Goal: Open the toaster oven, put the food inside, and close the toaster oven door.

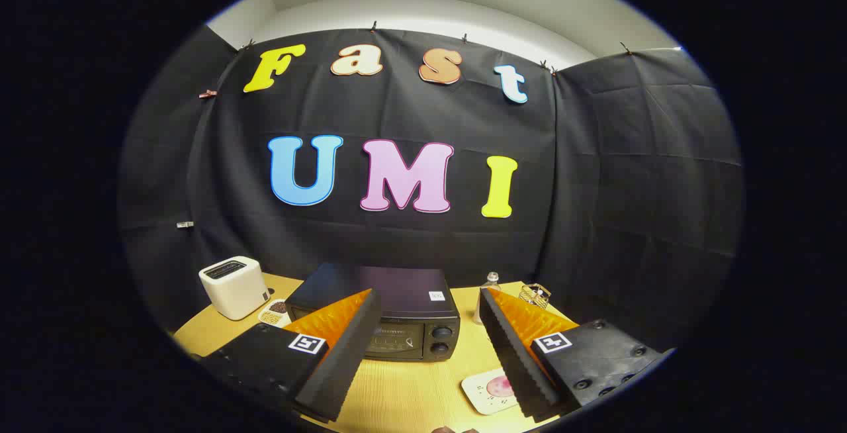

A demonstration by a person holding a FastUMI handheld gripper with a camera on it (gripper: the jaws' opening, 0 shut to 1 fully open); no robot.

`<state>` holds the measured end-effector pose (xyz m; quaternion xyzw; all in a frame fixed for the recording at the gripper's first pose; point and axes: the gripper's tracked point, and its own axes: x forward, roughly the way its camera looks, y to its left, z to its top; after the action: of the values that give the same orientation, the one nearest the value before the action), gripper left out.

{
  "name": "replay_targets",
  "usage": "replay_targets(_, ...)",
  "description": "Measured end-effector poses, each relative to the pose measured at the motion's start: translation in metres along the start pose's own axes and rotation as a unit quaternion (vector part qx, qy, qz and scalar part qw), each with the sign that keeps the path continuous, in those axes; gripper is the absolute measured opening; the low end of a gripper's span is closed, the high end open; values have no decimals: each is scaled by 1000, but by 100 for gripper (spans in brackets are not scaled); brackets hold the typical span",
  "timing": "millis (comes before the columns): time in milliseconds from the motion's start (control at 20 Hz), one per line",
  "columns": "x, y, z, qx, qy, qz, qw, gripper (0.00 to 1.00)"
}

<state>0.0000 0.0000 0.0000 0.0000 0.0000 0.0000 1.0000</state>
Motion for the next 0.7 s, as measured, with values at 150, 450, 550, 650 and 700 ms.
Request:
replay_targets(150,0,2,-3,8,3,-2,1000,98)
replay_targets(450,0,7,-15,16,20,6,1000,98)
replay_targets(550,-1,12,-16,18,23,9,1000,99)
replay_targets(650,1,14,-16,17,21,8,1000,99)
replay_targets(700,3,14,-15,19,19,6,1000,99)
